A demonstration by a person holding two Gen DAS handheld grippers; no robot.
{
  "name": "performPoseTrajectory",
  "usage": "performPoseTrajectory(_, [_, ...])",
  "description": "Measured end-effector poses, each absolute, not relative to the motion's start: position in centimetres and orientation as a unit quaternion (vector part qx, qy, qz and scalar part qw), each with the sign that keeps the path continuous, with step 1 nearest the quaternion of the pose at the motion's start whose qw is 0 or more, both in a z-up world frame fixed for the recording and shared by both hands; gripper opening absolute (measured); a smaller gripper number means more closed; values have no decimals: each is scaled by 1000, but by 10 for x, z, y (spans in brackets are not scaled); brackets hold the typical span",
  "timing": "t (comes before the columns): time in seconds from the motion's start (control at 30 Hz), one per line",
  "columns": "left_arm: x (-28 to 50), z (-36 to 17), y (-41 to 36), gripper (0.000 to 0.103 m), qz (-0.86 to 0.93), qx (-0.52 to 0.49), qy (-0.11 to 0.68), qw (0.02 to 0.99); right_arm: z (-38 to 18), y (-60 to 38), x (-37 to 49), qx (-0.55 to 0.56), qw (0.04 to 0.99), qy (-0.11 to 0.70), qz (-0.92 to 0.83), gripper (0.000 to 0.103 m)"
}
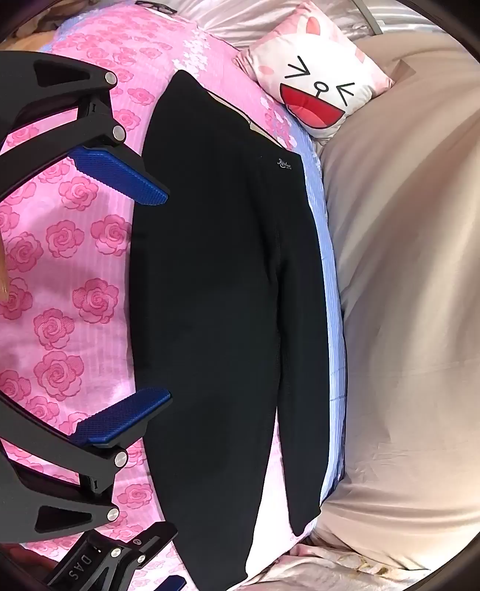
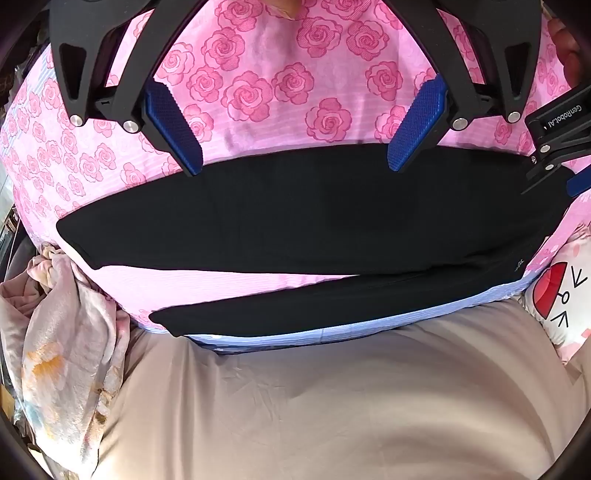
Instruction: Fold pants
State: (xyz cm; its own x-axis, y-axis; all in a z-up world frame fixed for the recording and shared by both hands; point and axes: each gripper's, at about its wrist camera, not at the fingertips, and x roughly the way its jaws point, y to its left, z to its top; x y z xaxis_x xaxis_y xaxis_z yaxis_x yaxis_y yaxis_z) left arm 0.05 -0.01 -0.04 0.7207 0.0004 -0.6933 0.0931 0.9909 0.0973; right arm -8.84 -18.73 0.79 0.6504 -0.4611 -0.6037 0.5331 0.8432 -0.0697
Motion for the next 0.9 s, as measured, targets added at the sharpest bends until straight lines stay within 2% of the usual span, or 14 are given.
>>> performPoseTrajectory(0.9, [3,0,5,98,-24,65,370,927,7,-187,-86,52,908,313,-273,98])
